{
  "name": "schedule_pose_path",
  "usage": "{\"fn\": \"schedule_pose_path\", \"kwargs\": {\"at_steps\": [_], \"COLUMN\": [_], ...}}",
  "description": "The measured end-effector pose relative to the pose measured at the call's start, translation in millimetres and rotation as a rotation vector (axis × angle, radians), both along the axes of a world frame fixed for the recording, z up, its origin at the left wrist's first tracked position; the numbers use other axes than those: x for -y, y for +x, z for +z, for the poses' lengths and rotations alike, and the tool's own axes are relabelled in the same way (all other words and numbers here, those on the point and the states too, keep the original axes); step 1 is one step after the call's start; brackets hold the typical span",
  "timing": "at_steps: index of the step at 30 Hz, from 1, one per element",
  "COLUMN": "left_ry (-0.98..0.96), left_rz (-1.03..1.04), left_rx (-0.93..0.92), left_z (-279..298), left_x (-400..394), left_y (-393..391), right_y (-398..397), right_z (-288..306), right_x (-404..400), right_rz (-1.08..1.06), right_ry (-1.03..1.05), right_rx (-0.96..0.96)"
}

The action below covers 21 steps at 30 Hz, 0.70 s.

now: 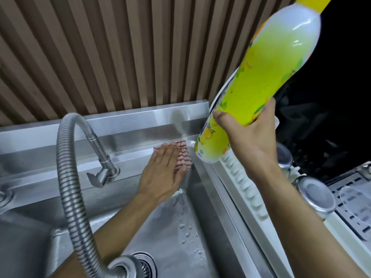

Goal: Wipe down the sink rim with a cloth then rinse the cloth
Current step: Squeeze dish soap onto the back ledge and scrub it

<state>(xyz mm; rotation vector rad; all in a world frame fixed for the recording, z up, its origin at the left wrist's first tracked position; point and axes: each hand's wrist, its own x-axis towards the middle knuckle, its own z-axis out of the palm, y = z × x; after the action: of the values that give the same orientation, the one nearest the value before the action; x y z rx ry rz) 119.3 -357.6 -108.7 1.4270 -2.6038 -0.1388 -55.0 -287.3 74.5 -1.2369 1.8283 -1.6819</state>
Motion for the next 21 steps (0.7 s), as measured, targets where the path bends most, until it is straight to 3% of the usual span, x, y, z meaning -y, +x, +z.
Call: {"fn": "schedule_pose_path", "kwargs": {"at_steps": [7,15,21], "left_ry": [0.014,0.023,-0.118], "left_rz": [-0.156,0.128,-0.185], "left_rx": [-0.052,0.172,-0.044], "left_z": [2.5,5.0,-1.2], "left_x": [16.1,-6.5,16.2], "left_y": [-41.9,-26.7,-26.7], "right_y": [6.1,6.3,4.7], "right_z": [-13.5,-24.3,-4.8], "right_x": [1.7,0.5,1.9], "right_rz": [0.060,0.113,0.104], "right_ry": [0.030,0.103,-0.023], "right_rx": [-0.019,-0.037,-0.007]}}
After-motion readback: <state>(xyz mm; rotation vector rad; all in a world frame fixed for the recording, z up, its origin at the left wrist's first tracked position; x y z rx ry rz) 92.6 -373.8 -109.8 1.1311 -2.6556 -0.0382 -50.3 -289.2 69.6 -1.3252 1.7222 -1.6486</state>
